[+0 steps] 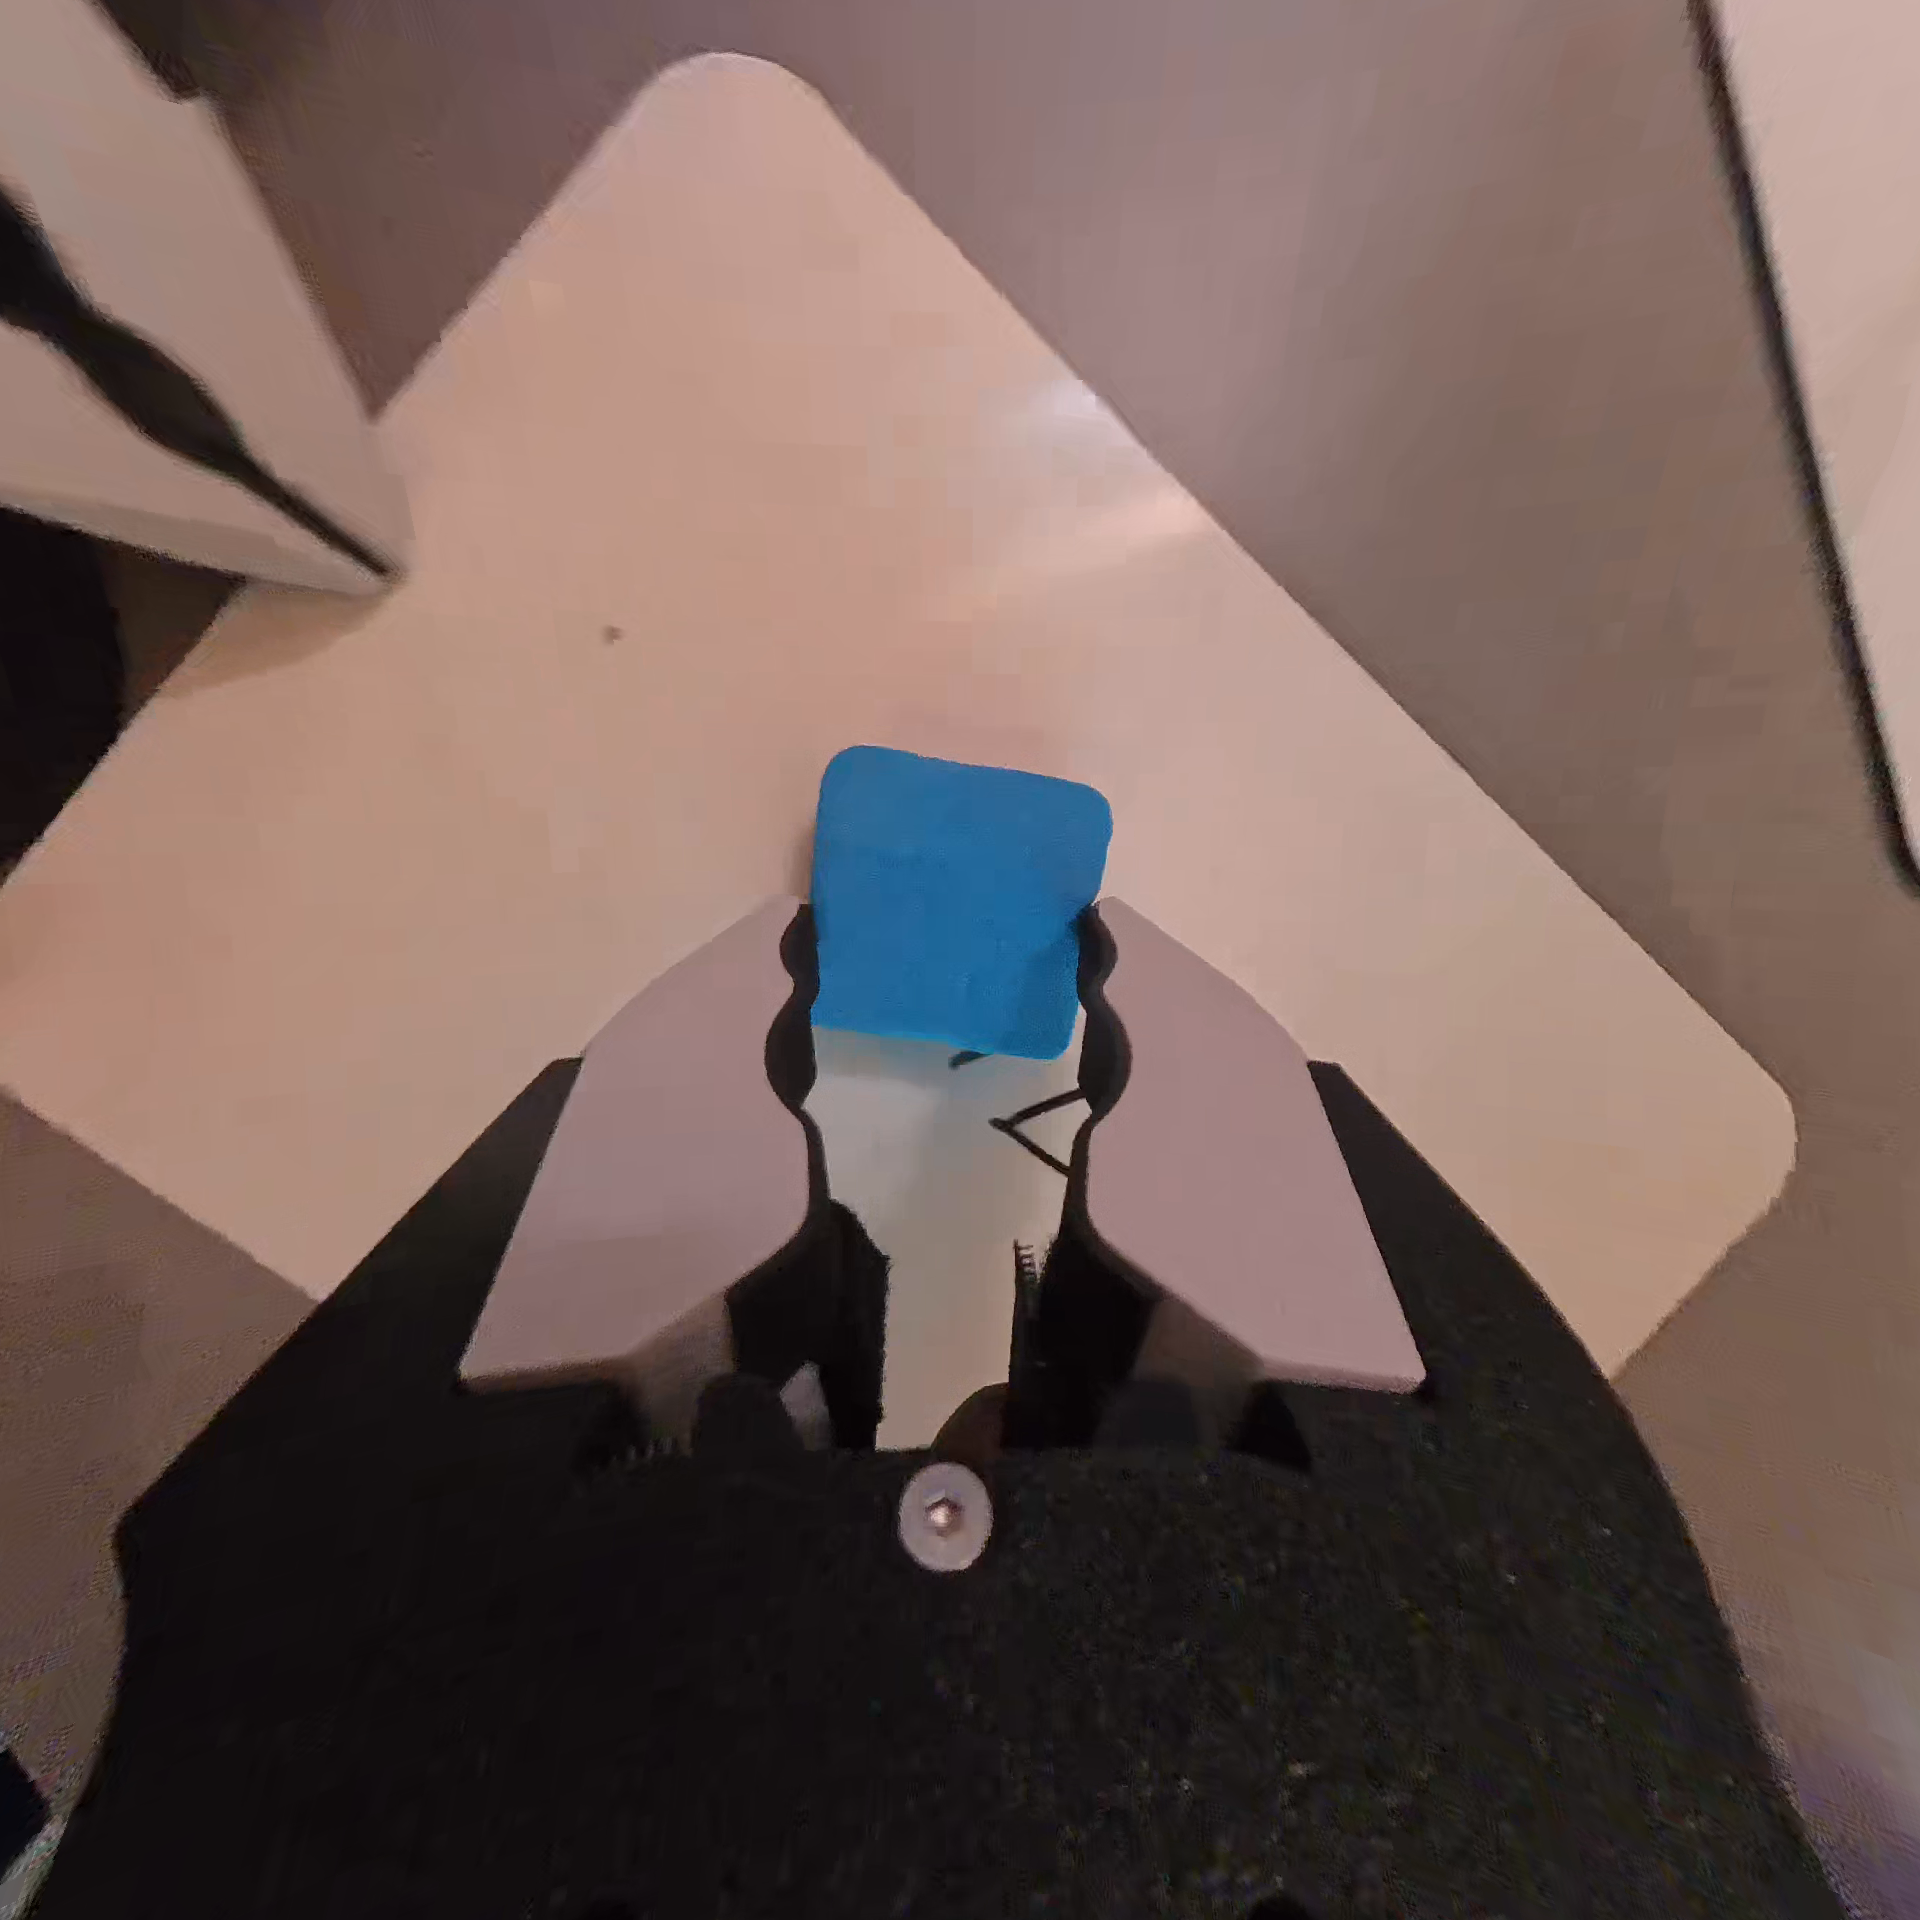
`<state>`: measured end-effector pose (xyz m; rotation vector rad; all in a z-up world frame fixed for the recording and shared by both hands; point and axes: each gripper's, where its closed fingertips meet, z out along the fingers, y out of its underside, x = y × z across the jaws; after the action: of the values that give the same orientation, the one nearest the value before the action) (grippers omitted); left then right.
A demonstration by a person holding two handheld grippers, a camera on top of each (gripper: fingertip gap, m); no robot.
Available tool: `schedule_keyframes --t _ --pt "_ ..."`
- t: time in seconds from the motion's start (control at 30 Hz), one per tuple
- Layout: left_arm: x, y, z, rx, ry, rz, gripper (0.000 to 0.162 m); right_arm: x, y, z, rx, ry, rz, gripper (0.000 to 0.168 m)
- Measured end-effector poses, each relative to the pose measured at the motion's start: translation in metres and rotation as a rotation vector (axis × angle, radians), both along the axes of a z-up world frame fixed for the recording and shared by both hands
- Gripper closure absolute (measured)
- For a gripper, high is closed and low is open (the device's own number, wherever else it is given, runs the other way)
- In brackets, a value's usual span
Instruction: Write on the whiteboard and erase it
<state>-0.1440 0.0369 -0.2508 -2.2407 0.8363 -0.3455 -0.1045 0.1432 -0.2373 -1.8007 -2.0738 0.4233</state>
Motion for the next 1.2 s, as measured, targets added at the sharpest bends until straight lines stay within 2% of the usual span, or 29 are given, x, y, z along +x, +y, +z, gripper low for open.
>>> schedule_keyframes --t 0.07,0.17,0.23,0.3,0.37,0.43,0.53,0.6,0.67,0.7,0.8,0.87,0.93,1.0,1.07,1.13,1.2 --pt "0.000 0.000 0.000 0.001 0.001 -0.001 0.161 -0.014 0.000 0.000 0.020 0.043 -0.024 0.120" --pt "0.000 0.000 0.000 0.001 -0.001 0.000 0.161 -0.022 -0.043 0.000 0.001 0.028 0.138 0.120" --pt "0.000 0.000 0.000 0.000 -0.003 0.000 0.161 -0.017 -0.038 0.000 0.001 -0.031 0.122 0.120" --pt "0.000 0.000 0.000 0.003 0.000 0.000 0.161 -0.030 -0.027 0.001 0.049 0.004 0.064 0.120" --pt "0.000 0.000 0.000 0.003 0.000 0.000 0.161 -0.036 -0.045 0.001 0.089 0.020 0.139 0.120" --pt "0.000 0.000 0.000 0.002 -0.002 0.000 0.161 -0.023 -0.056 0.000 0.046 -0.049 0.200 0.120" --pt "0.000 0.000 0.000 0.003 -0.001 -0.001 0.161 -0.019 -0.021 0.000 0.059 -0.044 0.049 0.120" --pt "0.000 0.000 0.000 0.003 -0.002 0.000 0.162 -0.025 -0.028 0.001 0.086 0.013 0.079 0.120" --pt "0.000 0.000 0.000 0.001 -0.006 0.001 0.162 -0.009 -0.048 0.000 0.008 -0.032 0.164 0.120" --pt "0.000 0.000 0.000 0.002 -0.004 0.000 0.161 0.002 -0.040 0.000 -0.008 -0.071 0.147 0.120" --pt "0.000 0.000 0.000 0.003 -0.002 -0.001 0.161 0.014 0.021 0.001 0.086 -0.085 -0.084 0.120" --pt "0.000 0.000 0.000 0.003 -0.003 -0.001 0.161 0.000 0.012 0.000 0.069 0.000 -0.049 0.119" --pt "0.000 0.000 0.000 0.000 -0.007 0.000 0.162 0.005 -0.013 -0.001 -0.011 -0.011 0.072 0.120" --pt "0.001 0.000 0.000 -0.003 -0.010 -0.001 0.162 0.027 0.004 -0.001 -0.050 -0.091 0.014 0.119" --pt "0.001 0.000 0.000 -0.001 -0.008 -0.002 0.161 0.033 0.045 -0.001 0.036 -0.089 -0.141 0.120" --pt "0.001 -0.001 0.000 0.000 -0.008 -0.002 0.162 0.022 0.040 0.000 0.051 -0.006 -0.116 0.120" --pt "0.001 -0.001 0.000 -0.003 -0.013 -0.002 0.162 0.029 0.021 -0.001 0.004 -0.031 -0.015 0.120"
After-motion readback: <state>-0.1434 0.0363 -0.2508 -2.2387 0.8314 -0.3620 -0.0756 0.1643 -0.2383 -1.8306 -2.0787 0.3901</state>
